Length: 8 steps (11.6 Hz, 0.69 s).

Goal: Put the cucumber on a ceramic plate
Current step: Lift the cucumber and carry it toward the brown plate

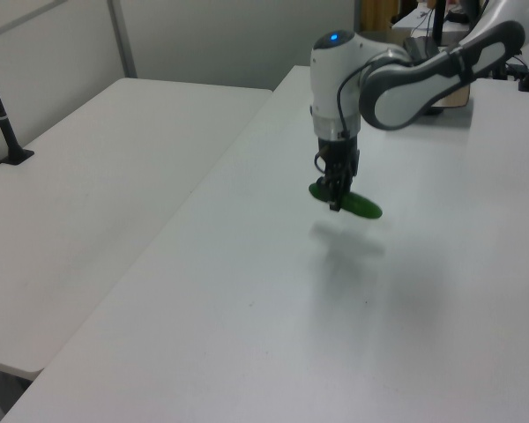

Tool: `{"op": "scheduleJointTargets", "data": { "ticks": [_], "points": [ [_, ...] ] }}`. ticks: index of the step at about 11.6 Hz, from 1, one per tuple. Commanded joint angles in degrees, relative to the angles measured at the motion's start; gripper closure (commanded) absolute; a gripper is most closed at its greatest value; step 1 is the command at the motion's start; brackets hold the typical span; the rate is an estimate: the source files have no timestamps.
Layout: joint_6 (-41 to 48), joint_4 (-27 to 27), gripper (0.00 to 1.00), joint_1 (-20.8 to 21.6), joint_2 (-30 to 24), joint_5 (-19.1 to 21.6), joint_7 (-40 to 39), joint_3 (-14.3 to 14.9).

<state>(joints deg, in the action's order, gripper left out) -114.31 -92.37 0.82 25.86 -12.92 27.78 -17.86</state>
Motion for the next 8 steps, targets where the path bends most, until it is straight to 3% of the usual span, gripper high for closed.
{"op": "scheduleJointTargets", "data": {
  "ticks": [1,8],
  "points": [
    [6.19,2.45,0.83,-1.34,-3.0,0.09,-8.24,3.87],
    [6.3,3.16,0.83,-3.72,-5.2,1.93,-25.47,19.86]
  ]
}}
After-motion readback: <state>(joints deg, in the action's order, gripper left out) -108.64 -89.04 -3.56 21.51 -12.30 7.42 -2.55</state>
